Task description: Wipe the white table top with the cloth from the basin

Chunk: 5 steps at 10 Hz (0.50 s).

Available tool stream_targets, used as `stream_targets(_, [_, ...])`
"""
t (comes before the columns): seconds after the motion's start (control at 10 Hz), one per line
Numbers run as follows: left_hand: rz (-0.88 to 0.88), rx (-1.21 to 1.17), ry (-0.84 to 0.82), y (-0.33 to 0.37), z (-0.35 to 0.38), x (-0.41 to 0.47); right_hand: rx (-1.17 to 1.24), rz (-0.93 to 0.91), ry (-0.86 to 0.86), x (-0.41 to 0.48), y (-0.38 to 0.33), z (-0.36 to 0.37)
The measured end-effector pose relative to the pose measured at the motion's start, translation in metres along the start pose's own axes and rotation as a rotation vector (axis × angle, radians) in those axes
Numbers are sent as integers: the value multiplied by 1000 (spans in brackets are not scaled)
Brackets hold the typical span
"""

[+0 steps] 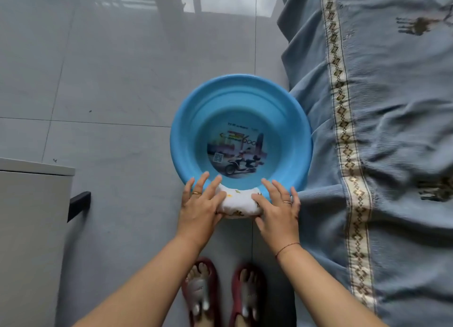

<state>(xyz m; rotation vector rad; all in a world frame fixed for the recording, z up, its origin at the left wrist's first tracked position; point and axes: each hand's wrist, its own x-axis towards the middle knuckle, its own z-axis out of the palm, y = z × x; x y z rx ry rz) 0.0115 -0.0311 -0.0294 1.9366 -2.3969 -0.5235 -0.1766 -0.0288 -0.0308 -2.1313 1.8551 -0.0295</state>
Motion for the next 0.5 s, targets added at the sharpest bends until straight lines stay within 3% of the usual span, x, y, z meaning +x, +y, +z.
stream_targets(0.2, [57, -7, -34, -3, 2, 3, 3, -82, 1, 2, 5, 2])
stream_targets(0.5, [-61, 69, -302, 12, -26, -11, -104, -77, -391, -3, -13, -32])
